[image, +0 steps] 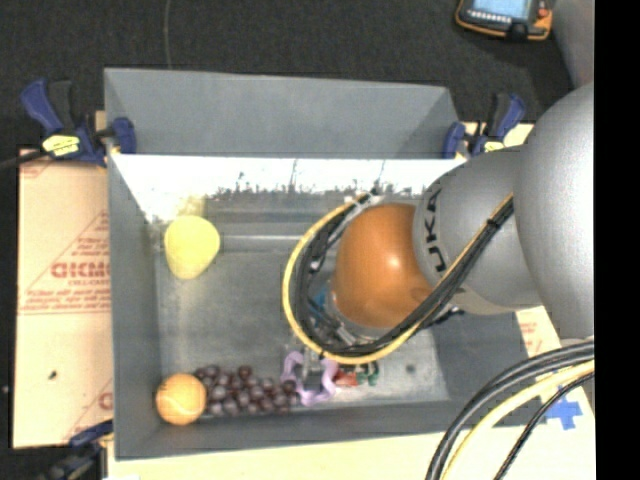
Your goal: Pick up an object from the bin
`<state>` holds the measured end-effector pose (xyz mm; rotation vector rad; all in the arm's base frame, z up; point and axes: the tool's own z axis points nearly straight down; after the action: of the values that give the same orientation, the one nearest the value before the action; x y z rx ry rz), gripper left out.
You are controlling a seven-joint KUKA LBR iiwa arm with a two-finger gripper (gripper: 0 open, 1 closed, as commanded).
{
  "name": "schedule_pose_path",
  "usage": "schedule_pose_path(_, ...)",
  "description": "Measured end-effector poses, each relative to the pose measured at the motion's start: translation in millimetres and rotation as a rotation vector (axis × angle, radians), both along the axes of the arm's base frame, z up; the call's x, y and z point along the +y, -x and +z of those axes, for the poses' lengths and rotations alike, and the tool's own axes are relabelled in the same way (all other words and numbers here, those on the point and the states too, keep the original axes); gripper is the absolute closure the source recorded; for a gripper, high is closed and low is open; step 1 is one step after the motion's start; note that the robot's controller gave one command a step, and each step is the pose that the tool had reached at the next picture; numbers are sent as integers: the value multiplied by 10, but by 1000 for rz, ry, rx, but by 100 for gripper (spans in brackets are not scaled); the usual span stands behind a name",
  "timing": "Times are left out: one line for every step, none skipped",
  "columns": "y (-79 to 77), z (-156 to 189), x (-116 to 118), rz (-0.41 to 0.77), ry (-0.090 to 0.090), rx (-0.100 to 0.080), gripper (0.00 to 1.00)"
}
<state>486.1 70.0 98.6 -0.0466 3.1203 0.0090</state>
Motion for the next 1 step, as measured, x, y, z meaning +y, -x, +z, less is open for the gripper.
schedule_pose_path(-183, 103, 21, 12, 2, 13, 100)
